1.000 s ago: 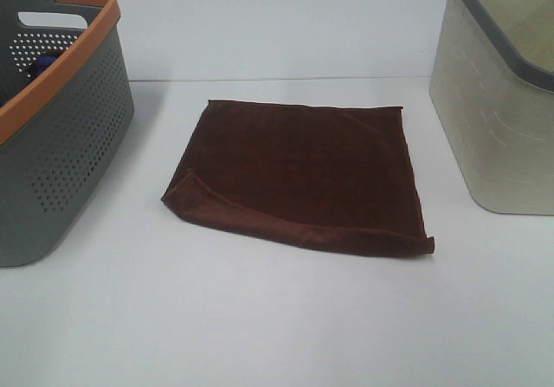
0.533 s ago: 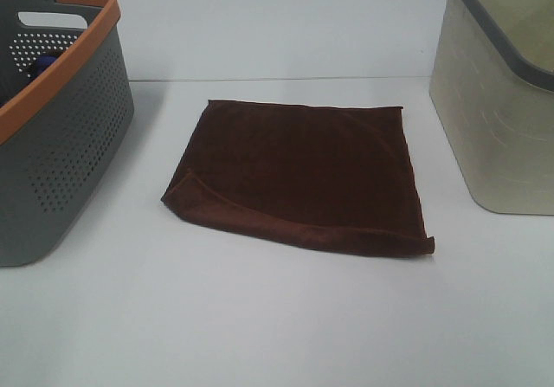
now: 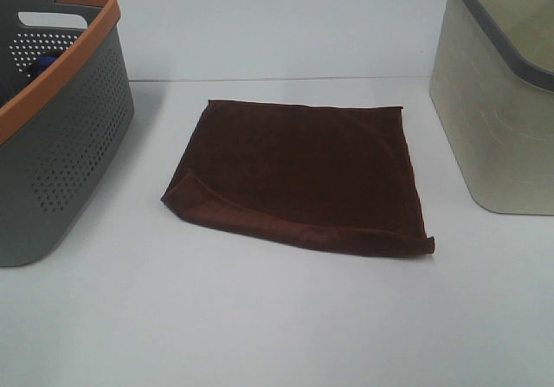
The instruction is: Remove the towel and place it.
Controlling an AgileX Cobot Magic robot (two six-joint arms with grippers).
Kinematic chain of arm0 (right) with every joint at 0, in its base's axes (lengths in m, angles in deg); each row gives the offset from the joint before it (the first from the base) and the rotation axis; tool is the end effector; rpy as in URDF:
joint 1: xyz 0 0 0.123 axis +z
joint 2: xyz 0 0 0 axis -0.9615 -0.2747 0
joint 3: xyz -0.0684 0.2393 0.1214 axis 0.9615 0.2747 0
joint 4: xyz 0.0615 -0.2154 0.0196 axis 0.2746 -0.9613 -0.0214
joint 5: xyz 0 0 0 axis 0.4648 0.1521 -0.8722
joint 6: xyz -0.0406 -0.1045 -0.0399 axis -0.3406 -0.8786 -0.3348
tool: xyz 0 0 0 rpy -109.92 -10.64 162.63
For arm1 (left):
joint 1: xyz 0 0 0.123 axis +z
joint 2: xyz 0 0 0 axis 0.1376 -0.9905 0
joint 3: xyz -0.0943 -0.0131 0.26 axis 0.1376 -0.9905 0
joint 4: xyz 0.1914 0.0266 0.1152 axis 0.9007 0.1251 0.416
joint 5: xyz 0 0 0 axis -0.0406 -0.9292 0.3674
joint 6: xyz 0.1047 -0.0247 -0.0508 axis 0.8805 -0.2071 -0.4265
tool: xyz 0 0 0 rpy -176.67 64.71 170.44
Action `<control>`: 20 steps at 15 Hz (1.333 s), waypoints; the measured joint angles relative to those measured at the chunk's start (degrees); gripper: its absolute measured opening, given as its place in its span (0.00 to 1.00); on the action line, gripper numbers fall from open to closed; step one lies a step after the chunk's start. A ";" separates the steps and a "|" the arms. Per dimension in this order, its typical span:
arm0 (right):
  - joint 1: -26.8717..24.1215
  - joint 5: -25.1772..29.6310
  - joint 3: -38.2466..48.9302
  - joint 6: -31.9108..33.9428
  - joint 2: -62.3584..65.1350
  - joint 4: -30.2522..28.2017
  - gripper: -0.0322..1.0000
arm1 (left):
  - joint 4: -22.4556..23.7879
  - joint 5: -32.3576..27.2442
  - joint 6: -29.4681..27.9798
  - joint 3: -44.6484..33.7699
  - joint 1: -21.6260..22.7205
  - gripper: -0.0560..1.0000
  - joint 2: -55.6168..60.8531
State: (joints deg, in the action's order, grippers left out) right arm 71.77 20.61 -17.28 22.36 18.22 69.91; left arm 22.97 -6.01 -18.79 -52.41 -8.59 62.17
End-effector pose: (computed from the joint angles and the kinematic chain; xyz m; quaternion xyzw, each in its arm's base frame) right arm 0.0025 0.0165 0.2535 -0.0697 0.8472 0.0183 0.5263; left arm 0.0038 -0.0016 0.2551 0.0319 0.8452 0.0061 0.5334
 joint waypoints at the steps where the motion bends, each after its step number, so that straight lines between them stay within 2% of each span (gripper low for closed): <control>1: -1.95 0.00 0.00 0.00 0.00 0.00 0.78 | -0.06 0.00 0.00 0.00 2.75 0.99 0.00; 2: -2.52 0.00 0.11 0.00 0.00 0.06 0.78 | -0.06 0.00 0.00 0.00 3.61 0.99 0.00; 8: -2.52 0.00 0.11 0.11 0.00 0.06 0.78 | -0.29 0.00 0.00 0.00 2.35 0.99 0.00; 11: -2.52 0.00 0.11 5.56 0.00 -3.32 0.78 | -0.29 0.00 0.00 0.00 2.35 0.99 0.00; 14: -2.46 0.00 0.11 7.33 0.00 -4.47 0.78 | -0.29 0.00 0.00 0.00 2.35 0.99 0.00; 18: 2.69 0.00 0.11 7.33 0.00 -4.53 0.78 | -0.29 0.00 0.00 0.00 2.35 0.99 0.00; 20: 3.67 0.00 0.11 7.33 0.00 -4.53 0.78 | -0.29 0.00 0.00 0.00 2.35 0.99 0.00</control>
State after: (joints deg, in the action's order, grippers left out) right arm 75.43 20.61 -17.16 29.69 18.22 65.38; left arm 22.68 -6.01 -18.79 -52.41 -6.25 62.17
